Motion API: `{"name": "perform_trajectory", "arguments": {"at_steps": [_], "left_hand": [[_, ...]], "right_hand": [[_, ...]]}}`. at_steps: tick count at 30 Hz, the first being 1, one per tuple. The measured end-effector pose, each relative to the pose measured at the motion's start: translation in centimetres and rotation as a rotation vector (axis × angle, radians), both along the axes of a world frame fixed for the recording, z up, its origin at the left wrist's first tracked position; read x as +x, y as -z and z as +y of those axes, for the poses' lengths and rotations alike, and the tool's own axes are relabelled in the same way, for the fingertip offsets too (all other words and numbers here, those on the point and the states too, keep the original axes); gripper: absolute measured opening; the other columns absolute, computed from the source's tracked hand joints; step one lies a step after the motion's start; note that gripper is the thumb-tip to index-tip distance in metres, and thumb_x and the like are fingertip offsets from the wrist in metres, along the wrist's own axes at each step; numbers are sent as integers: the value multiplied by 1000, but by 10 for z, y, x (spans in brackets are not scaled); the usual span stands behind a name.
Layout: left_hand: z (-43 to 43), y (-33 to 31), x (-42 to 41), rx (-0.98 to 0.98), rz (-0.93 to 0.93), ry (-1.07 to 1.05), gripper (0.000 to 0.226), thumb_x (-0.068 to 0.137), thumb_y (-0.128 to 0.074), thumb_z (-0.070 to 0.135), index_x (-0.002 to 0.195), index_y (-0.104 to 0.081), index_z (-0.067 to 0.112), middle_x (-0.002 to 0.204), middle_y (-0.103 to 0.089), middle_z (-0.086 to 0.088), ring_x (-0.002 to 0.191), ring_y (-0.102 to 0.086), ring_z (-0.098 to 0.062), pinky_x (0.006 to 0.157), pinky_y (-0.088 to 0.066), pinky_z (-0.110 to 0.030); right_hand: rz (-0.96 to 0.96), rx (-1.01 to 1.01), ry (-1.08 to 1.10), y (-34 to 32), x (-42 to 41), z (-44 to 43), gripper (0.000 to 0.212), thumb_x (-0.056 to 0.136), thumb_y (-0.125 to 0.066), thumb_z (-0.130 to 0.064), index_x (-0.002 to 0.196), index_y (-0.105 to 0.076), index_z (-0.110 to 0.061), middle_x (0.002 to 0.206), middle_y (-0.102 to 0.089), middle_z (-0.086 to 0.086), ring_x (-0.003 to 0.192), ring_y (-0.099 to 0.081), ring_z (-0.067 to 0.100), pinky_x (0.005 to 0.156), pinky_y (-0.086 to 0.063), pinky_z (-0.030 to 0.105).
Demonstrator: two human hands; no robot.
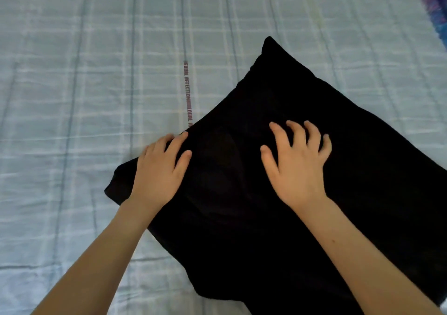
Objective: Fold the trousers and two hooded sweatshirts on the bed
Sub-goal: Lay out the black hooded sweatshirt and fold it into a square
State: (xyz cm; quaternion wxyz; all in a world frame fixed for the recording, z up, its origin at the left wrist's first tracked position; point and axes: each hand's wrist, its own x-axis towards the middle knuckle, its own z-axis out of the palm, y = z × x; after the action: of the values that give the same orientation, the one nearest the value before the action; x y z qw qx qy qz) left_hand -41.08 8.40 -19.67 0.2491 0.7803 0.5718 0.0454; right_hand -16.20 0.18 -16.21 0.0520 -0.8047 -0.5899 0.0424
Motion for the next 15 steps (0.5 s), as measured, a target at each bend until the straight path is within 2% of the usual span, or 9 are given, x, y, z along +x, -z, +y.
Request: {"name": "perform_trajectory", "arguments": {"at_steps": [2, 4, 5, 6, 9, 11, 13, 15], "left_hand": [[11, -6, -1, -65, -55, -85, 50, 100, -38, 48, 146, -40, 29, 136, -52, -9, 126, -47, -27, 104, -39, -42], [23, -11, -4, -153, -58, -91, 48, 97, -48, 48, 142, -42, 34, 131, -54, -5, 121, -51, -23, 96, -41, -37], [29, -15, -7, -211, -77, -92, 47, 94, -53, 49, 138, -45, 36, 128, -56, -1, 118, -54, -20, 91, -42, -34], [36, -19, -10, -275, -110, -103, 45, 90, -59, 50, 133, -48, 38, 123, -58, 3, 113, -57, -16, 88, -42, -31], [50, -30, -19, -453, -210, -132, 46, 82, -71, 49, 123, -51, 42, 111, -59, 5, 102, -57, -13, 83, -39, -27], [52, -32, -24, -533, -273, -117, 48, 80, -75, 47, 121, -50, 50, 113, -59, 3, 102, -57, -9, 85, -40, -27], [49, -33, -27, -583, -331, -107, 53, 79, -76, 44, 121, -48, 57, 117, -60, 5, 108, -56, -6, 92, -42, -29], [46, -32, -29, -599, -360, -122, 57, 78, -77, 42, 121, -46, 60, 118, -63, 7, 109, -60, -7, 94, -46, -32]], "right_hand": [[62, 13, -186, -15, 17, 37, 50, 100, -37, -45, 146, -47, -27, 147, -49, 4, 142, -30, 36, 116, -20, 62], [243, -165, -359, -16, 31, 80, 47, 102, -44, -37, 148, -44, -30, 153, -43, 0, 147, -20, 32, 121, -18, 51], [270, -246, -422, -13, 36, 102, 48, 102, -48, -34, 149, -43, -31, 156, -39, 0, 150, -14, 31, 122, -15, 46], [233, -294, -488, -12, 41, 123, 49, 101, -51, -34, 149, -42, -32, 158, -36, 0, 151, -10, 29, 122, -12, 45], [-58, -376, -713, -16, 50, 179, 58, 98, -54, -43, 152, -34, -39, 159, -34, 1, 153, -8, 27, 122, -5, 49], [-149, -506, -832, -19, 47, 206, 66, 94, -55, -50, 153, -27, -44, 158, -36, 1, 153, -9, 26, 122, -2, 50], [-202, -653, -902, -17, 42, 224, 66, 92, -56, -56, 151, -28, -46, 151, -45, 3, 150, -19, 24, 122, -2, 51], [-183, -753, -909, -17, 47, 235, 62, 89, -59, -60, 145, -37, -46, 137, -55, 1, 136, -42, 23, 122, -13, 50]]}}
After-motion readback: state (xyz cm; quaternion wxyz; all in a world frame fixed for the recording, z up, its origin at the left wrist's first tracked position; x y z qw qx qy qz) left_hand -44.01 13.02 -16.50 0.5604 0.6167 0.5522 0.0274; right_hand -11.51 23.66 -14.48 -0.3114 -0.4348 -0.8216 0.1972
